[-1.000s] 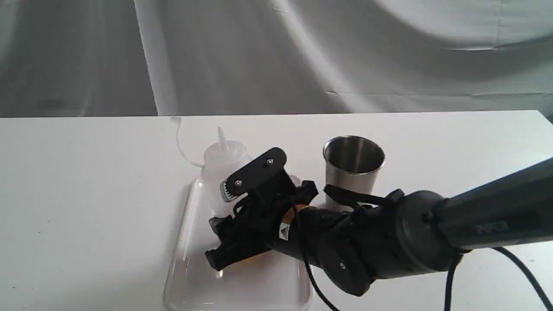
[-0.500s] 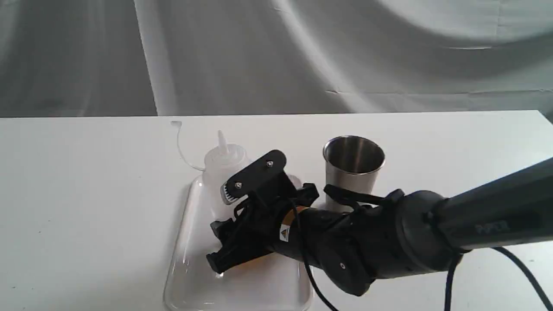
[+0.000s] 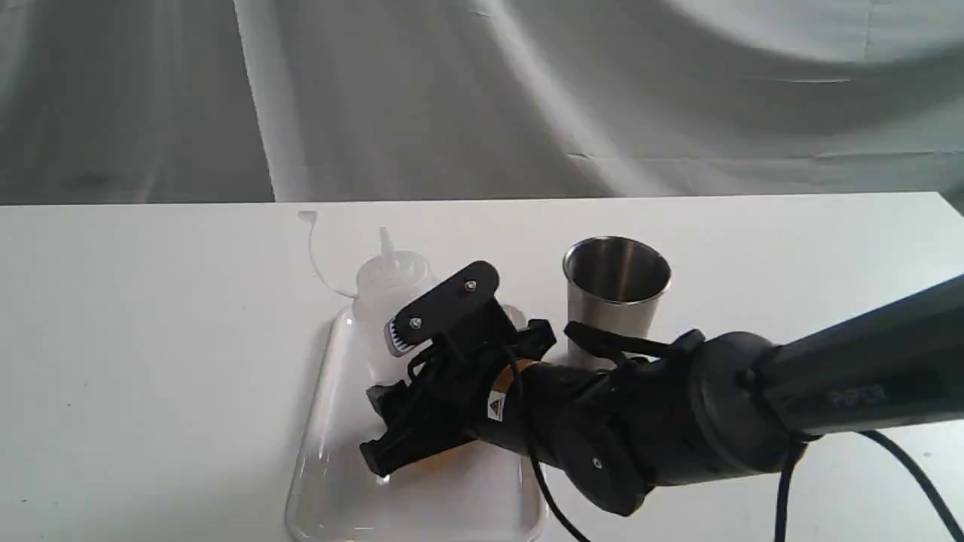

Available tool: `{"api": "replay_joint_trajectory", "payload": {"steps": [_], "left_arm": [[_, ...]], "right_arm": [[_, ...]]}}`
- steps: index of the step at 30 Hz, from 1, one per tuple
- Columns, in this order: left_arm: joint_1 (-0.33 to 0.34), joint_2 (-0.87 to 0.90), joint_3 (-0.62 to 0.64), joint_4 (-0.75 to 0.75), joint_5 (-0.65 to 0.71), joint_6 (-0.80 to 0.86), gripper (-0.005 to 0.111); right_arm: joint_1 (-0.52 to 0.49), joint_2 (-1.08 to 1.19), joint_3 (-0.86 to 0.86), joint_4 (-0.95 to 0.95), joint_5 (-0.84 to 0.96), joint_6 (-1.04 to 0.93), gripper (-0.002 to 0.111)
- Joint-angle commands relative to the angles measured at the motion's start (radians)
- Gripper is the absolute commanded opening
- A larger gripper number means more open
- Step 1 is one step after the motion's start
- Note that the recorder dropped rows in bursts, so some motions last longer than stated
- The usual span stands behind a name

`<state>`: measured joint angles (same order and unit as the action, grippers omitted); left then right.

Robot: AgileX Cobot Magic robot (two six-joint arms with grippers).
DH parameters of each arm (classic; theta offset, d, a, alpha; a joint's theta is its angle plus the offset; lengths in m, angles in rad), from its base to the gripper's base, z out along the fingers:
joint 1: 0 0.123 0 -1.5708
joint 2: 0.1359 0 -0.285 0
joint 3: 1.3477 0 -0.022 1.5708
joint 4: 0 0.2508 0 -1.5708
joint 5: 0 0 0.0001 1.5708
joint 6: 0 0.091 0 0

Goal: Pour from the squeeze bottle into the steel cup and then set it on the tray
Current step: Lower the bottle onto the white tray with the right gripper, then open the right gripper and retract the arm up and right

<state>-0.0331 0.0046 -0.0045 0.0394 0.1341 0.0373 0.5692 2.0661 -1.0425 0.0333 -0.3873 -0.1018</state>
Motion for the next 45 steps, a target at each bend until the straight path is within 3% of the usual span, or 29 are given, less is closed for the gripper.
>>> {"api": "replay_joint_trajectory", "payload": {"steps": [1,9,18,33,42,45], "left_arm": [[-0.005,-0.005,0.004,0.001,-0.002,-0.005,0.008],[-0.005,-0.005,0.004,0.001,-0.002,-0.002,0.008],[-0.005,-0.005,0.004,0.001,-0.002,-0.004,0.008],[-0.005,-0.005,0.004,0.001,-0.002,-0.004,0.008],[-0.005,-0.005,0.004,0.001,-0.002,-0.004,0.008],[-0.005,-0.005,0.004,0.001,-0.002,-0.004,0.008]], "right_arm": [[0.000,-0.012,-0.001,0.004,-0.026,-0.004,0.069],[0.000,-0.012,-0.001,0.004,-0.026,-0.004,0.082],[0.000,-0.024,-0.001,0.004,-0.026,-0.004,0.088],[0.000,-0.294,-0.001,0.004,-0.011,-0.053,0.088],[-0.001,-0.502,-0.001,0.004,0.090,-0.119,0.088],[-0.001,-0.572,-0.001,0.004,0.162,-0.119,0.083]]}}
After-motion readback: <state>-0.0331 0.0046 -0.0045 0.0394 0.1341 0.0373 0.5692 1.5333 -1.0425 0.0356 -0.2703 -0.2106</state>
